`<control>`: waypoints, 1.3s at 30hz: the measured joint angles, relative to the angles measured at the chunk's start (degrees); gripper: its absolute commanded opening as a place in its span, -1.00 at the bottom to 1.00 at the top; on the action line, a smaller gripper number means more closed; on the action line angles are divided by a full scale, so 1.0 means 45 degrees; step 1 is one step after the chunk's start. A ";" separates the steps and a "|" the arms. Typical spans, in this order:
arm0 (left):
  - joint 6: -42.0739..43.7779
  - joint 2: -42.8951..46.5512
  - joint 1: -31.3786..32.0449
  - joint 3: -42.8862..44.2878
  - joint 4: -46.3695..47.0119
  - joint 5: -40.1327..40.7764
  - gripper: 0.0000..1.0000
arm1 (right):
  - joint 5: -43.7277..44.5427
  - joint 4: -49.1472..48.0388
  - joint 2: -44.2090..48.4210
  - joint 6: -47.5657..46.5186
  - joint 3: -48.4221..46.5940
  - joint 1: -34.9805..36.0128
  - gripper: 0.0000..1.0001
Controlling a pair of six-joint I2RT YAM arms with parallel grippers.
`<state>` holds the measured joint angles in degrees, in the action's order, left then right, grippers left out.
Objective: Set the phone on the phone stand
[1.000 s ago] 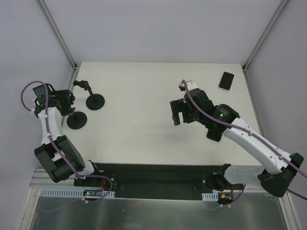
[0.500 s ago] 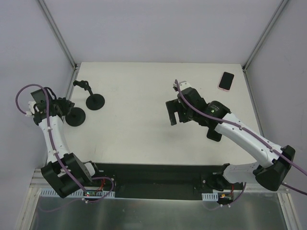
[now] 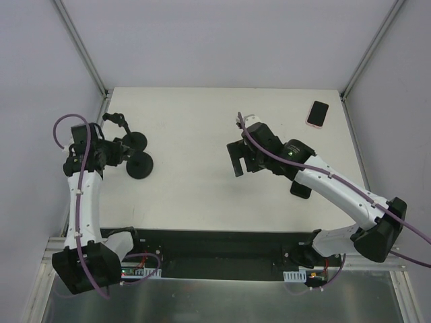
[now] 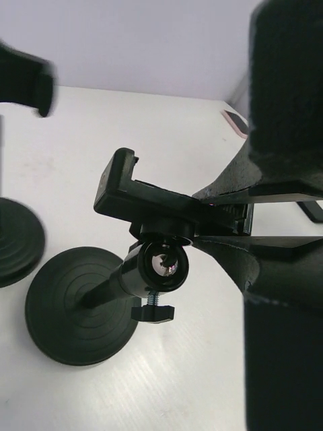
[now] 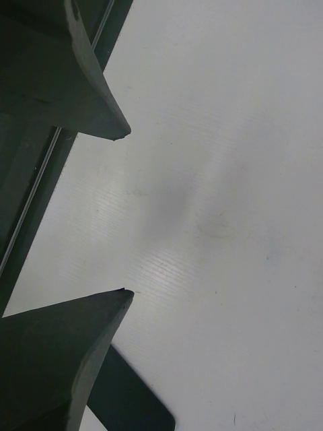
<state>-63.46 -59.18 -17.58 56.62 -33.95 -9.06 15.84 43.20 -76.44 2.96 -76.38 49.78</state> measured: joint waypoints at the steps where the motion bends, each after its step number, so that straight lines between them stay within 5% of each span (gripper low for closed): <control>1: 0.0073 0.0029 0.0384 0.0000 -0.0083 0.0005 -1.00 | -0.0010 0.0000 -0.0102 0.0000 -0.0039 0.0024 0.92; 7: 0.2404 -0.0491 0.4420 0.0641 -0.0209 -0.0364 -1.00 | -0.0772 -0.0219 -0.0437 0.0126 -0.0102 0.0053 0.92; 12: 0.6023 -0.2414 0.7140 0.2477 0.0228 -0.2671 -1.00 | -0.1316 -0.1015 -0.0209 0.0461 0.0335 0.0053 0.92; 15: 0.7975 -0.3502 0.8422 0.3415 0.0117 -0.3657 -1.00 | -0.1321 -0.1651 0.0481 0.0850 0.1501 0.0053 0.92; 24: 1.2434 -0.5547 1.1963 0.4833 -0.1452 -0.2934 -0.97 | -0.1423 -0.5173 0.4634 0.2506 0.7164 0.0044 0.92; 29: 1.3245 -0.5445 1.2167 0.4828 -0.1685 -0.2283 0.11 | -0.0359 -0.5557 0.5581 0.3269 0.7732 -0.0024 0.92; 34: 1.3270 -0.4794 1.2162 0.4726 -0.1491 -0.1205 0.39 | 0.1122 -0.4061 0.5333 0.4065 0.7028 -0.1627 0.92; 39: 1.3202 -0.3147 1.2143 0.4002 -0.0777 -0.0724 0.50 | 0.0398 -0.2909 0.4532 0.4342 0.6402 -0.7446 0.92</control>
<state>-4.05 -73.34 37.06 74.63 -37.45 -12.32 17.63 30.11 -56.05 22.50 -47.57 16.27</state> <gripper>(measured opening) 0.702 0.961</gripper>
